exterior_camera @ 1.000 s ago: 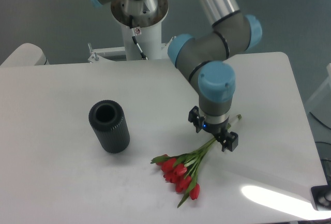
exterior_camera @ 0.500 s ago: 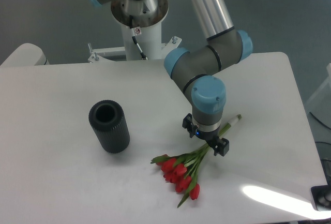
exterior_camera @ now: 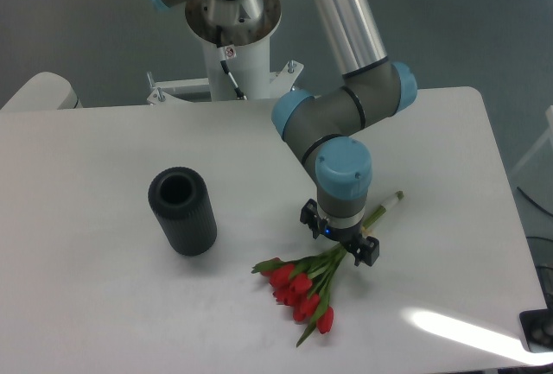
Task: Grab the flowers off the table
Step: 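Lower the gripper around the tulip stems and close it, then lift the grasped tulip bunch up off the table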
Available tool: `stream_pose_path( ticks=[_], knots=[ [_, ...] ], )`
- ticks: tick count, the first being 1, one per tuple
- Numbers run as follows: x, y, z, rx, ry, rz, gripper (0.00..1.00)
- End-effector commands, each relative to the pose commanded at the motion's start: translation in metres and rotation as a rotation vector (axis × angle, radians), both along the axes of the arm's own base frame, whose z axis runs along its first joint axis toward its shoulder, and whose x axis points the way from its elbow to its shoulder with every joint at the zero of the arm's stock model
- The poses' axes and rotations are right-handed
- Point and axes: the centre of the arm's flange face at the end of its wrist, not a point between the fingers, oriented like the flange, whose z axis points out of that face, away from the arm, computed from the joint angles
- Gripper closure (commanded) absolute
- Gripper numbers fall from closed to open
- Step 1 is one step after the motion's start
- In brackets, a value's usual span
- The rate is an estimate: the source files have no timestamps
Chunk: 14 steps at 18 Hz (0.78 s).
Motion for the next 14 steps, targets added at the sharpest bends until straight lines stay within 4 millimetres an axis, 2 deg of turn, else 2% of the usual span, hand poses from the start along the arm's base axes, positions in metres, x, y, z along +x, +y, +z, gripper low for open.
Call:
stream_pose_path(
  ticks=[1, 2, 4, 5, 6, 8, 14],
  knots=[
    [0.0007, 0.0007, -0.001, -0.001, -0.001, -0.006, 0.01],
    [0.0005, 0.0007, -0.0018, -0.003, 0.0, -0.008, 0.09],
    [0.0001, 0.0022, -0.0032, -0.003, 0.001, -0.015, 0.29],
    [-0.0009, 0.0018, -0.0027, -0.003, 0.001, -0.018, 0.44],
    [-0.0009, 0.0018, -0.0027, -0.004, 0.001, -0.024, 0.52],
    [-0.0013, 0.0021, -0.0021, -0.003, 0.003, -0.03, 0.59],
    [-0.0038, 0.0042, 0.0023, 0.002, 0.01, -0.043, 0.68]
  ],
)
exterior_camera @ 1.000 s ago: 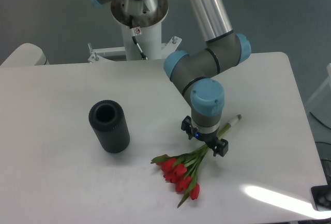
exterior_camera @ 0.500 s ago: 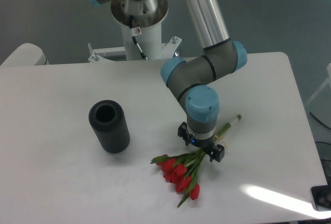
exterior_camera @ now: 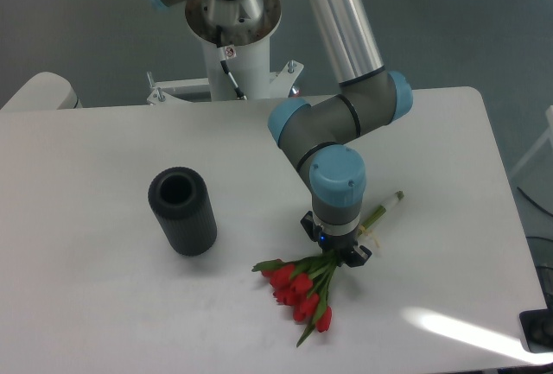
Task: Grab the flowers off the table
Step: 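Lift the grasped tulip bunch up off the table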
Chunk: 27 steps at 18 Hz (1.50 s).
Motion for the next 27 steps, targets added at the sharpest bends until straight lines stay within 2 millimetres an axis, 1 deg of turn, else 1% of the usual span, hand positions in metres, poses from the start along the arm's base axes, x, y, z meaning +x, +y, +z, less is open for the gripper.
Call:
stream_pose_path(
  ticks=[5, 7, 9, 13, 14, 15, 17, 18, 20, 21, 23, 26, 27],
  knots=[
    [-0.005, 0.004, 0.01, 0.012, 0.017, -0.012, 0.69],
    [-0.006, 0.007, 0.024, 0.027, 0.031, -0.014, 0.69],
    [-0.004, 0.007, 0.052, 0.055, 0.055, -0.02, 0.69],
    [0.007, 0.019, 0.112, 0.228, 0.027, -0.05, 0.69],
    [0.008, 0.018, 0.121, 0.243, 0.022, -0.052, 0.69],
    [0.01, 0.013, 0.144, 0.275, 0.003, -0.051, 0.69],
    [0.005, 0.009, 0.16, 0.306, -0.026, -0.043, 0.69],
    [0.002, 0.004, 0.175, 0.329, -0.044, -0.035, 0.69],
    [0.0, 0.003, 0.207, 0.408, -0.084, -0.039, 0.69],
    [-0.004, -0.001, 0.219, 0.452, -0.107, -0.032, 0.69],
    [-0.016, -0.019, 0.239, 0.563, -0.155, -0.009, 0.69],
    [-0.034, -0.043, 0.255, 0.693, -0.211, 0.02, 0.69],
    [-0.04, -0.05, 0.255, 0.714, -0.221, 0.031, 0.69]
  ],
)
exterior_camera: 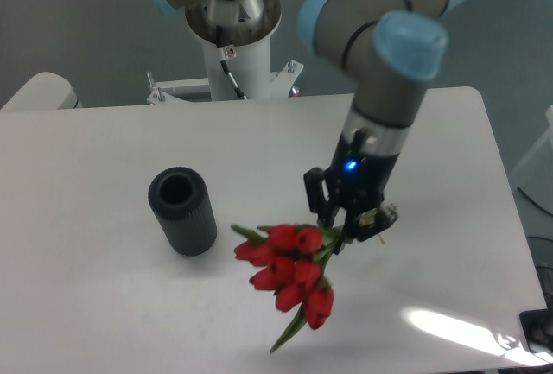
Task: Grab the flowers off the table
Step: 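Lift the grasped tulip bunch up off the table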
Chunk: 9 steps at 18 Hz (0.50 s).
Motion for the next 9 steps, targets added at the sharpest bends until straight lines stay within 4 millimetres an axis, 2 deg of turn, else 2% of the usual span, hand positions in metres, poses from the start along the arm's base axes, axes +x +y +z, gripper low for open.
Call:
stream_pose_path(
  ticks=[6, 9],
  knots=[
    [-0.018, -0.022, 0.012, 0.125, -0.057, 0.019, 0.69],
    [-0.018, -0.023, 0.011, 0.136, -0.067, 0.018, 0.69]
  ],
)
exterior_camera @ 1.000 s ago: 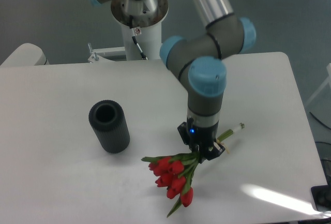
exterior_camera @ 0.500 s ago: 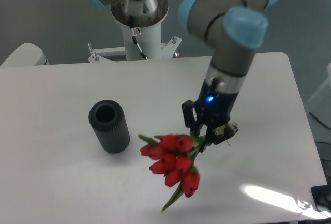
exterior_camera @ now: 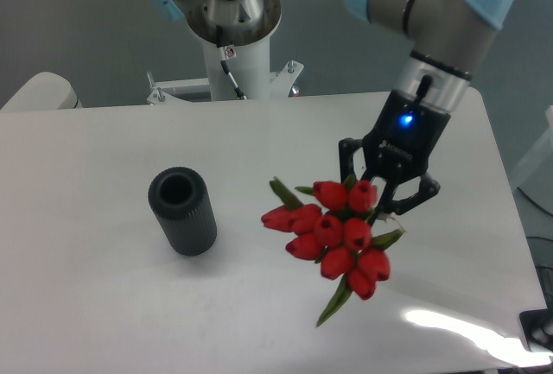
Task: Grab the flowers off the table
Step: 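Lift the grasped tulip bunch up off the table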
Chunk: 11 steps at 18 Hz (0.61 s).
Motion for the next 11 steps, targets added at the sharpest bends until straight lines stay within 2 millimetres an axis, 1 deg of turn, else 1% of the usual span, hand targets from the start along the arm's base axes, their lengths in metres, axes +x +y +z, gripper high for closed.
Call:
stream_pose_path(
  ticks=[3, 11],
  knots=[
    [0.001, -0.0025, 0.0038, 0.002, 0.004, 0.003, 0.69],
    [0.0049, -0.0039, 0.0003, 0.0, -0.004, 0.002, 0.69]
  ],
)
